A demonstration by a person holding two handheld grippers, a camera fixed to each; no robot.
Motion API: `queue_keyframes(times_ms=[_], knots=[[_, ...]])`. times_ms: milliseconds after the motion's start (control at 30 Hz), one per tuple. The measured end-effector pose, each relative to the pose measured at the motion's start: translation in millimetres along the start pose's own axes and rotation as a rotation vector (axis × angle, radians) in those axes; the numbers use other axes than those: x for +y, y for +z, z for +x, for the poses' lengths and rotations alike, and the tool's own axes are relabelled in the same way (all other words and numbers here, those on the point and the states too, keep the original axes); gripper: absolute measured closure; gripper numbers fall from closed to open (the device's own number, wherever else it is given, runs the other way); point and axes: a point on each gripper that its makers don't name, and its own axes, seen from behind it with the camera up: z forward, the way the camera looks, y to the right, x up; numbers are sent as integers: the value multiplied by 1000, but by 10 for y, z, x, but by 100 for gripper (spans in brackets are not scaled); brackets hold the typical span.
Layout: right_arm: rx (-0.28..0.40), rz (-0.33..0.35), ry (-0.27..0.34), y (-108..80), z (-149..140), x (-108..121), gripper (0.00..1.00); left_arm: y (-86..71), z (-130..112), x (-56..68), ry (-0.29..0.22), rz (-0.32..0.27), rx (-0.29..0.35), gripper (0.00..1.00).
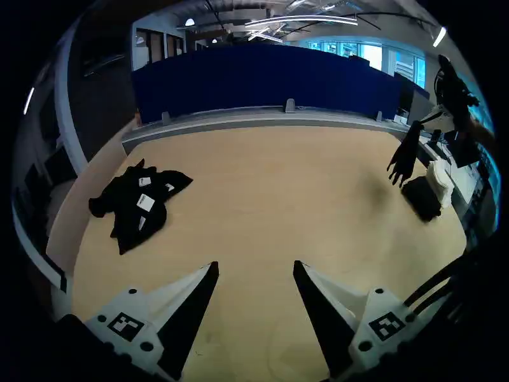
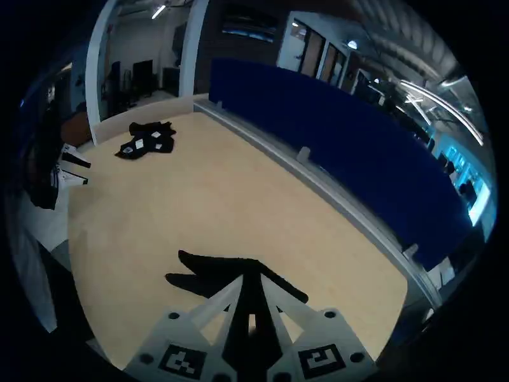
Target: Fold towel
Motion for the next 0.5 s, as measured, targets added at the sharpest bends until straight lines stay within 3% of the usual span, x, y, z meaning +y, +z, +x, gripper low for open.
queue_keyframes(times_ms=[200,500], knots=[[-24,-24,15,-52,-211,273,97,34,7,54,8,4,-10,13],[-35,-39,52,-76,-431,500,96,61,42,180,20,-1,-20,14]])
